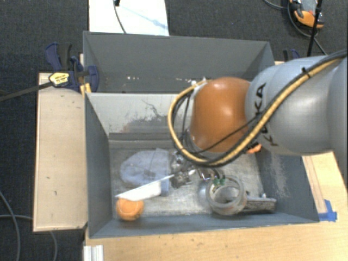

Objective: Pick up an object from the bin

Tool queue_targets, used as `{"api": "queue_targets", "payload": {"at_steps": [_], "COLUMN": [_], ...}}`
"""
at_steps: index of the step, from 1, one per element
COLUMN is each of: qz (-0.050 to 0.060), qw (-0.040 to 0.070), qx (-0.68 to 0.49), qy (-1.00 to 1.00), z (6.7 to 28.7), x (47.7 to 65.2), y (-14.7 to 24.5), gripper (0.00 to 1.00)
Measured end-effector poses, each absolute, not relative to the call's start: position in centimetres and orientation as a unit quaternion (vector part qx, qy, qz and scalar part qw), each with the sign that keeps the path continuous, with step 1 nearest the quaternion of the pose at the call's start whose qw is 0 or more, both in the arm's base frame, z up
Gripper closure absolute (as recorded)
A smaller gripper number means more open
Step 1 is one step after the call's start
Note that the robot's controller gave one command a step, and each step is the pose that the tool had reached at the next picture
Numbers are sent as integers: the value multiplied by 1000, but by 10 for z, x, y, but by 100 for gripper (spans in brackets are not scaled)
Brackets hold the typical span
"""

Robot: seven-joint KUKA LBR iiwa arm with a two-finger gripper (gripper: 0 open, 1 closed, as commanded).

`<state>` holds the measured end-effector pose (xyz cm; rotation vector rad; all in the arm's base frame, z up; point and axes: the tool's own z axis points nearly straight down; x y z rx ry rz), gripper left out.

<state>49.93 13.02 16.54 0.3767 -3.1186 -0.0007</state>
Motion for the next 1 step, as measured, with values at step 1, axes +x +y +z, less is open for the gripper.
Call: {"api": "queue_targets", "payload": {"at_steps": [1], "qz": [-1], "qw": [-4], "qx": [-17], "qy": [-1000], "z": [146], "x": [510], "y": [153], "gripper": [100]}}
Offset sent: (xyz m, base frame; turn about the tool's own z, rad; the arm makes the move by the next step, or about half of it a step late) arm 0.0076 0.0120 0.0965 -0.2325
